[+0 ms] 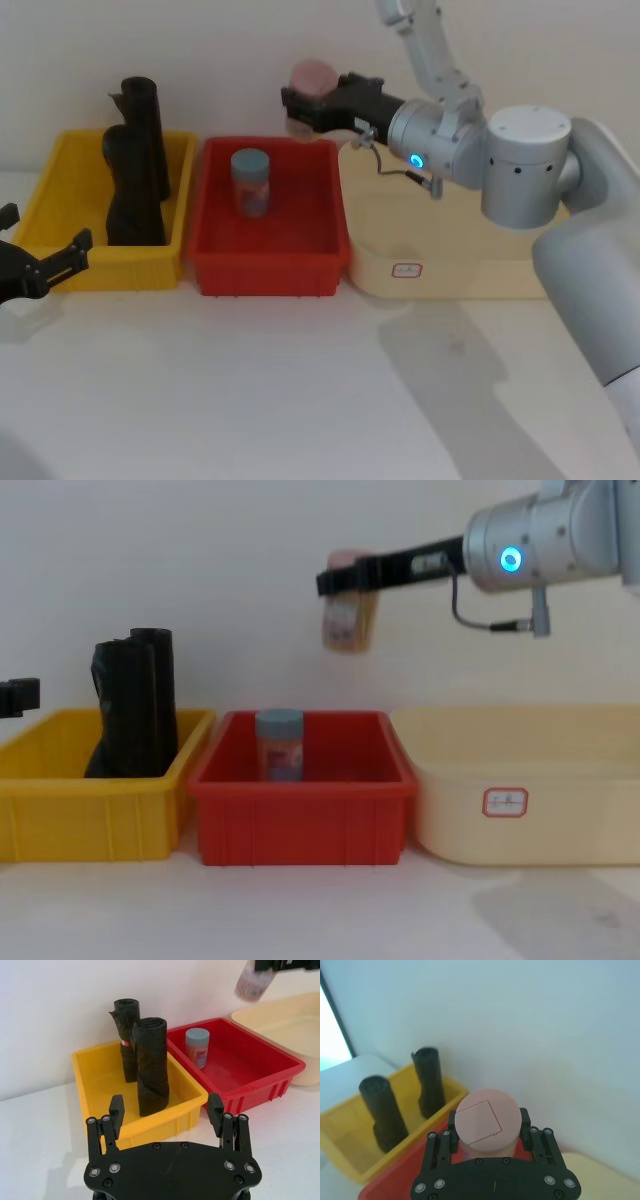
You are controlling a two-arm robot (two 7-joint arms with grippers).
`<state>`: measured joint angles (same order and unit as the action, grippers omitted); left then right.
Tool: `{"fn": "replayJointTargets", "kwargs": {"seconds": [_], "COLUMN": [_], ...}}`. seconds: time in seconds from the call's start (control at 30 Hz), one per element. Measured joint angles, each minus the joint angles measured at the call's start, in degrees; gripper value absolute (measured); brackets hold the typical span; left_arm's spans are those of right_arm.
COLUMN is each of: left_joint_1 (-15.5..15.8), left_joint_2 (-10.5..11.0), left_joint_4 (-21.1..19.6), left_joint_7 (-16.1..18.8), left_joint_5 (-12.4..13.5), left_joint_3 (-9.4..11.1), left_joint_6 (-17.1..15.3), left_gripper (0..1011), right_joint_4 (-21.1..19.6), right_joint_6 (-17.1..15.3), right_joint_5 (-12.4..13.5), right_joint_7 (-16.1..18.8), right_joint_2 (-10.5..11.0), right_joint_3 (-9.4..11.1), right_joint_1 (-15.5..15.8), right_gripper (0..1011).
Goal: Pick up the garbage bag with the one hand and transfer it to the other hand.
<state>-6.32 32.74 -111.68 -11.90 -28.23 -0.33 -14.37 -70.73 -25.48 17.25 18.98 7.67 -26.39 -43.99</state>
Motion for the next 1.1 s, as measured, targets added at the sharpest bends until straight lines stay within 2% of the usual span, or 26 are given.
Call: {"fn": "replayJointTargets", "kwargs": {"seconds": [0.23,0.43,0.83,0.93,1.1], "left_joint_1": [0.00,0.00,0.00,0.00,0.00], "left_joint_2": [0.00,0.00,0.00,0.00,0.00], "left_joint_4": [0.00,0.00,0.00,0.00,0.00], "left_joint_7": [0.00,0.00,0.00,0.00,0.00], "left_joint_5": [0.00,0.00,0.00,0.00,0.00], "left_joint_3": [-0.01,0.00,0.00,0.00,0.00], "left_joint_6": [0.00,0.00,0.00,0.00,0.00], "left_gripper": [1001,1000,1001,1001,1001], "right_joint_4": [-2.84,-4.46,-6.47,-7.40,-8.43], "right_joint_6": [-0.10,-2.30,-9.63,-12.13,-14.44], "right_joint_5": [-2.00,-4.09,-6.38,-6.62,-6.64], "right_joint_7": [-2.75,-4.65,-5.68,-6.06,-6.78], "right_joint_2": [0.71,1.69,4.37,5.65,7.09], "right_joint_3": [0.29,-0.15,-0.76,-0.08,1.43], "right_joint_1": [-0.37,-0.91,-0.05,1.14,2.86], "right_gripper": [666,666,666,666,666]}}
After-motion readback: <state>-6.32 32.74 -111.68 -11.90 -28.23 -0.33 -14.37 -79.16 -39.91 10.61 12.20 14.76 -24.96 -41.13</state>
